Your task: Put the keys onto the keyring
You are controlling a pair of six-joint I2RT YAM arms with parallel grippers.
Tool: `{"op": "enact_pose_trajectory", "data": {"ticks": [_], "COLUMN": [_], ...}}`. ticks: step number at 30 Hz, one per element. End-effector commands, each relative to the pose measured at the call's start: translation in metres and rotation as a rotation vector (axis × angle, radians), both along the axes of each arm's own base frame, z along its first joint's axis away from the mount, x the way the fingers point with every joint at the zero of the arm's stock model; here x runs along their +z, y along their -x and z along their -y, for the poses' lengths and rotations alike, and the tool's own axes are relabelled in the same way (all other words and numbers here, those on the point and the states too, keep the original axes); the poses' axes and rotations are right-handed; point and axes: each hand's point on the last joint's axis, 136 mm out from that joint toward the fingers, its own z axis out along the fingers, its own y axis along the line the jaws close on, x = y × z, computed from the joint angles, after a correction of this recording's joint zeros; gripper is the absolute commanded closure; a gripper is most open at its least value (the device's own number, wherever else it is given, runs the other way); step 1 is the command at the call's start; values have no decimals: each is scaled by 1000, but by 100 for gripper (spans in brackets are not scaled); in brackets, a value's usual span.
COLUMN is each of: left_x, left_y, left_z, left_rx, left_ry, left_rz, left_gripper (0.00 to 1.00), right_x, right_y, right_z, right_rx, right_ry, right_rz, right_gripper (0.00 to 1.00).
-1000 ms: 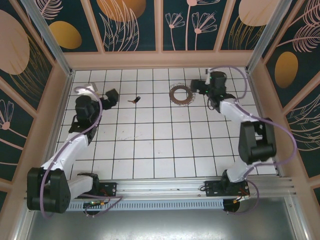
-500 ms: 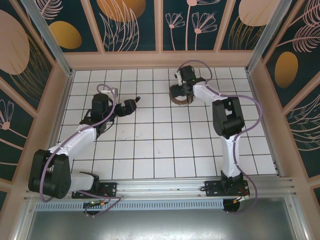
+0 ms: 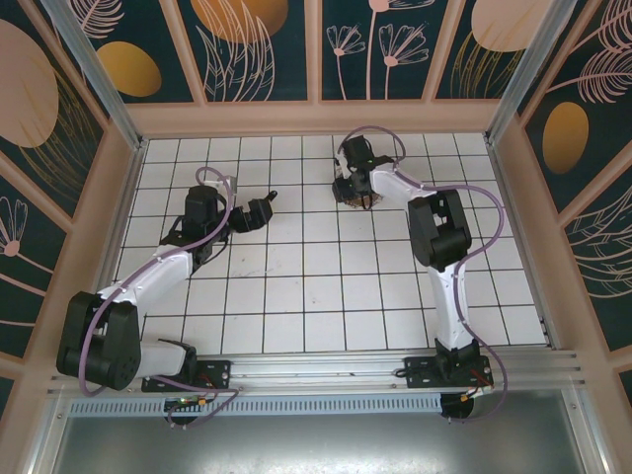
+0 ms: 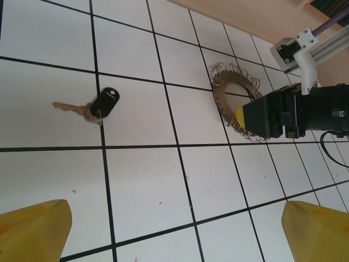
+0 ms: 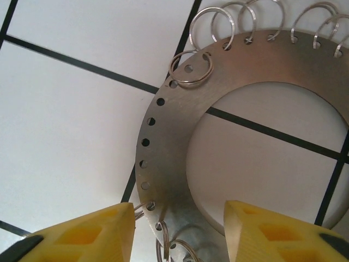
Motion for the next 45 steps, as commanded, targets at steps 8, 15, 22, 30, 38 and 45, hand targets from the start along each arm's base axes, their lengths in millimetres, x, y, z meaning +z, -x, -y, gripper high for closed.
{"op": "enact_pose_trajectory", "data": {"ticks": [8,15,22,30,38,45], "left_x": [21,22,22,22,20,10], "left_y": [-5,-4,1,7,14,18], "left_z": [2,1,-3,-7,-10,-11], "left_rx": [-1,6,20,36,43,36], "left_ry": [4,3,-7,4,-2,-13], "left_rz": [31,29,29,33,29,6], "left_gripper": [2,3,4,6,7,8], "right_x": [-29,-30,-24,-15,-5,6], "right_y": [13,20,33,51,78,129], "right_z": [2,-1,-4,-1,-4,-10], "right_rx": [6,11,17,17,22,29], "right_ry": [33,33,23,15,-35,-131], "right_rz": [-64,-78,-70,-64,-67,-82], "right_gripper": [71,81,93,100,100,100]}}
